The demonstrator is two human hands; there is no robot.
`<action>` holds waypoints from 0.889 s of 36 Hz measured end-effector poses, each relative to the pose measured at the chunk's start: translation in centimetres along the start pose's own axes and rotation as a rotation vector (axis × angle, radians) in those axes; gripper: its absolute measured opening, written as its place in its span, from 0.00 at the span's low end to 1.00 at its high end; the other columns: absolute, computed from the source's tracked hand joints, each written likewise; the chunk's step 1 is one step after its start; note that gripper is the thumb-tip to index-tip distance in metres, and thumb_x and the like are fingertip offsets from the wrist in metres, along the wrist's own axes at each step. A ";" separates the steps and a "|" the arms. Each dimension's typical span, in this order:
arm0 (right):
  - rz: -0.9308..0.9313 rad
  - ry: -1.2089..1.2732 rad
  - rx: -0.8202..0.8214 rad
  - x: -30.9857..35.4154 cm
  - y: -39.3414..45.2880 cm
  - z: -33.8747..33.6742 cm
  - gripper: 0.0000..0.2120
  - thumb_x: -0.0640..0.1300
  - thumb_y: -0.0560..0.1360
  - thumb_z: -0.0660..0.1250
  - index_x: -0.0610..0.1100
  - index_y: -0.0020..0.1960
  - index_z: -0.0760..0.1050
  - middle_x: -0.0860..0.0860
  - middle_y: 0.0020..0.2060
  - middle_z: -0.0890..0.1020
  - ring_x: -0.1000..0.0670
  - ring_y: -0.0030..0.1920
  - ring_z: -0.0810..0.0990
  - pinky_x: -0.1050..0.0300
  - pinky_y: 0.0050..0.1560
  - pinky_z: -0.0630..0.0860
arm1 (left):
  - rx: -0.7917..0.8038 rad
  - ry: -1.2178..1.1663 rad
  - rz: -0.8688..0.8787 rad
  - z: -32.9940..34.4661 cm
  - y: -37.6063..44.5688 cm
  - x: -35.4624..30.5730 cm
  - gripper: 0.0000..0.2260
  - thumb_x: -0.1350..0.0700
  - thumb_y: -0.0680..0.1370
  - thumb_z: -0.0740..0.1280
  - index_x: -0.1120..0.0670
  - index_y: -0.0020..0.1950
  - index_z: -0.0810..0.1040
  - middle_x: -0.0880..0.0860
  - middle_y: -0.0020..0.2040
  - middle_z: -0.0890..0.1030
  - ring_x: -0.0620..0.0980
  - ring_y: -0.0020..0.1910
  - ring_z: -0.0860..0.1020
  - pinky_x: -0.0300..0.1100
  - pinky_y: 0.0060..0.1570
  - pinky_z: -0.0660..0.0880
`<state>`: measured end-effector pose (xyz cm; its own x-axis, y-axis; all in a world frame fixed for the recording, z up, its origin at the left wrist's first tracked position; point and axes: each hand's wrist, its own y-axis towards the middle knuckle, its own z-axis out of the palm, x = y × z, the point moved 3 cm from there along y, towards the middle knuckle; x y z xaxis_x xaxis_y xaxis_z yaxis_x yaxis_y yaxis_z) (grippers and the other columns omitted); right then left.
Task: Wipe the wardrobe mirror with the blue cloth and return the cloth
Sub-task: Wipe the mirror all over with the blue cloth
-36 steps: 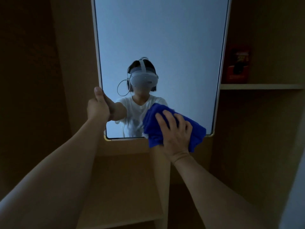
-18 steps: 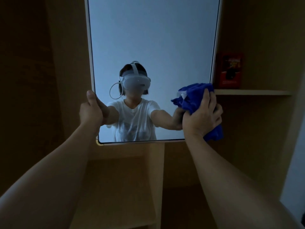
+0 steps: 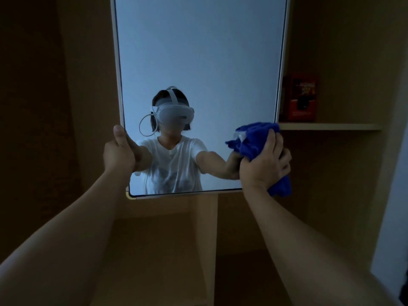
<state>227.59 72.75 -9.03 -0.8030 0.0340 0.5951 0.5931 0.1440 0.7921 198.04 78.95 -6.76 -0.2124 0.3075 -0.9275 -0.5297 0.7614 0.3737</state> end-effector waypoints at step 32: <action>-0.701 -0.048 0.165 17.6 -7.6 1.0 0.35 0.51 0.67 0.71 0.47 0.72 0.65 0.45 0.70 0.69 0.40 0.64 0.71 0.40 0.58 0.69 | 0.240 -0.018 -0.049 -0.3 0.9 -0.3 0.27 0.36 0.79 0.44 0.54 0.43 0.72 0.55 0.37 0.77 0.51 0.37 0.77 0.46 0.41 0.76</action>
<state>208.88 73.28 -4.75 -0.9953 -0.0788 -0.0556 -0.0766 0.2955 0.9523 197.37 79.37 -6.11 -0.1755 0.2748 -0.9453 -0.3282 0.8890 0.3194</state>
